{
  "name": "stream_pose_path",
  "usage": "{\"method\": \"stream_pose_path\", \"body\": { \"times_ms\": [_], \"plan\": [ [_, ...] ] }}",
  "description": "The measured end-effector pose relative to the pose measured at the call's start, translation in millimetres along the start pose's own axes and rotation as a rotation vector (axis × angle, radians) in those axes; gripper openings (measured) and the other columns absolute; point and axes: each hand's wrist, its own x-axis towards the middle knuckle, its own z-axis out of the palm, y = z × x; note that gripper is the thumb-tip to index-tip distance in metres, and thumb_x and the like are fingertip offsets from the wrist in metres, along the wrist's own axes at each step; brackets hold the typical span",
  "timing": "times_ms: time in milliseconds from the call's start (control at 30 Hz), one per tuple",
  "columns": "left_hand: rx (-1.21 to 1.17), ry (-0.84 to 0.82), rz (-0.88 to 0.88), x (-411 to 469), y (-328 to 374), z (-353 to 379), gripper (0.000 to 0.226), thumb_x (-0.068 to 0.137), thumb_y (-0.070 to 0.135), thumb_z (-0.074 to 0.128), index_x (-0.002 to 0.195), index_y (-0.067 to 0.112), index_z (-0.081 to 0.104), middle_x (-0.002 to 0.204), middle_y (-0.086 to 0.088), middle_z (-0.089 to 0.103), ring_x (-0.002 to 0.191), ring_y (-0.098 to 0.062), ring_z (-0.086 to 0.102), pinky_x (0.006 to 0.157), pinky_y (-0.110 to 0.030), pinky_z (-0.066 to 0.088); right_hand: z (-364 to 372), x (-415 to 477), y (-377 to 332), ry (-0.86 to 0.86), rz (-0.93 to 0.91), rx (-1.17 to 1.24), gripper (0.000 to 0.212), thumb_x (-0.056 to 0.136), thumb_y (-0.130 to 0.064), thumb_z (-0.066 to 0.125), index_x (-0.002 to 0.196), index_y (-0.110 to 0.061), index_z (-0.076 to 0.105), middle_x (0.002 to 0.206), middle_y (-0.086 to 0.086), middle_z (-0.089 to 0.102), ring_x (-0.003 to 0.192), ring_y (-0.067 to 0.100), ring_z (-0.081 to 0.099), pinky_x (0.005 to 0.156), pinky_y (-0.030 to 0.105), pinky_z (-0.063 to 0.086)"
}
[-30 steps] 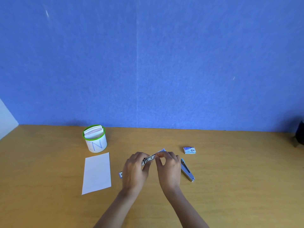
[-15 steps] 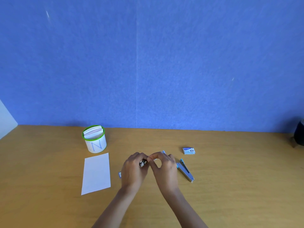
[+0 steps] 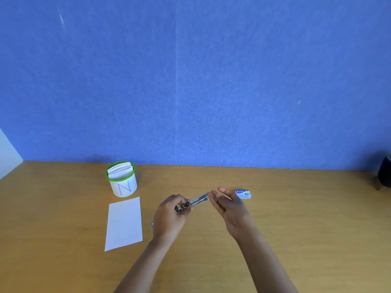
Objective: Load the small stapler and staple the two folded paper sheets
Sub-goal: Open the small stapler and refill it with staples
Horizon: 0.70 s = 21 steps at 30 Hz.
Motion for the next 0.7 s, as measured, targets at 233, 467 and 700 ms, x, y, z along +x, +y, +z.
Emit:
{"method": "stream_pose_path", "body": {
  "times_ms": [233,467,700],
  "plan": [
    [-0.011,-0.02,-0.022,-0.9,1.9,-1.5,0.029,0.071,0.023,0.08,0.064,0.035,0.054,0.081,0.015,0.067,0.068,-0.009,0.058,0.063,-0.033,0.05,-4.8,2.1,4.3,-0.027,0.029,-0.004,0.015,0.084,0.0,0.065,0.099,0.002,0.062,0.084,0.01,0.073,0.074,0.011,0.072,0.065,0.015,0.057],
    [-0.02,-0.019,-0.01,-1.2,1.6,-3.1,0.036,0.07,0.023,0.08,0.06,0.039,0.05,0.077,0.016,0.066,0.065,-0.002,0.055,0.06,-0.029,0.047,-5.2,0.1,5.5,-0.042,0.066,0.008,0.01,0.085,-0.001,0.064,0.094,0.002,0.068,0.083,0.009,0.074,0.075,0.016,0.073,0.062,0.02,0.058],
    [-0.016,-0.027,0.007,-1.1,1.4,-3.5,0.039,0.07,0.022,0.081,0.059,0.041,0.049,0.077,0.016,0.066,0.068,-0.004,0.058,0.061,-0.03,0.049,-2.1,1.6,5.5,-0.038,0.049,-0.009,0.014,0.084,-0.008,0.066,0.098,-0.003,0.064,0.077,0.003,0.073,0.07,0.006,0.07,0.063,0.015,0.056]
  ]
}}
